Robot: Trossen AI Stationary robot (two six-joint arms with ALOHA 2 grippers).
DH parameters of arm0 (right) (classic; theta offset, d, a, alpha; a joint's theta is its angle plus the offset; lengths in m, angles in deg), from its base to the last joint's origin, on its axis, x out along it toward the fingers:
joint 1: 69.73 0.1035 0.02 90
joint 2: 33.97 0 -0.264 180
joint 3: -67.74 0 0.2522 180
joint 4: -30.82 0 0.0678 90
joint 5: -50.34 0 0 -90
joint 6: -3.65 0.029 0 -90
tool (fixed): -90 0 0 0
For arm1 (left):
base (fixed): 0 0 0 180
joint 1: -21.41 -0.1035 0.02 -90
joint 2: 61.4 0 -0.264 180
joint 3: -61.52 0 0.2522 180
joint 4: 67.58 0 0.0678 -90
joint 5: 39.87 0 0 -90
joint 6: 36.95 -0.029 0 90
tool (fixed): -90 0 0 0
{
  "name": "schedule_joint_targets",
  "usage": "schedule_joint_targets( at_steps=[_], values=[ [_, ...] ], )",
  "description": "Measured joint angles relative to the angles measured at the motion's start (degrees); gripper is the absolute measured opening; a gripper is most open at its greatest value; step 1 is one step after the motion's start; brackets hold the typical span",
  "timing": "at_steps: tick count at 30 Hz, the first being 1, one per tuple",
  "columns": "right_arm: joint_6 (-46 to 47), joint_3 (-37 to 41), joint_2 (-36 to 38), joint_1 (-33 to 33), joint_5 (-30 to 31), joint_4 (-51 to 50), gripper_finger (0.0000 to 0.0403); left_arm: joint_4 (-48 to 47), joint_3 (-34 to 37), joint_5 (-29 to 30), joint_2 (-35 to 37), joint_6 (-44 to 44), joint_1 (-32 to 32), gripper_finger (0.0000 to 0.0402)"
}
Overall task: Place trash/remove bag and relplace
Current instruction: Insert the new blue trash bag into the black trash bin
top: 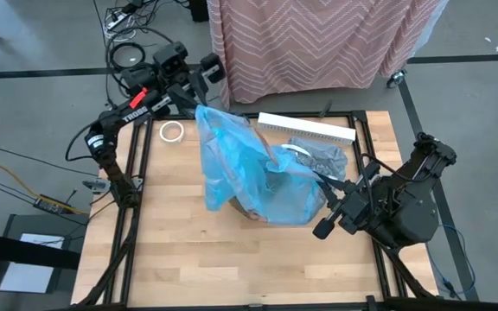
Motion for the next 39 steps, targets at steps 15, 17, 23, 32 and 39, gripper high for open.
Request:
schedule_joint_targets(
  at_steps=[15,17,23,32,39],
  values=[
    [-0.05,0.0,0.0,0.0,-0.01,-0.15,0.0,-0.09,3.37,1.3,0.18,-2.14,1.95,0.0058],
    [-0.04,0.0,0.0,0.0,-0.02,-0.13,0.0,0.63,3.37,-0.3,0.18,-3.56,2.97,0.0064],
    [0.0,0.0,0.0,0.13,-0.01,-0.11,0.0,0.72,3.37,-0.28,0.21,-4.06,2.52,0.0136],
    [0.71,0.0,0.0,0.18,0.0,-0.08,0.0,-0.95,4.58,-1.06,-0.95,-3.3,-7.24,0.0248],
    [0.87,0.0,0.0,1.3,-0.01,-0.1,0.0,-1.88,9.92,-1.21,-0.8,-1.43,-17.83,0.0249]
  ],
)
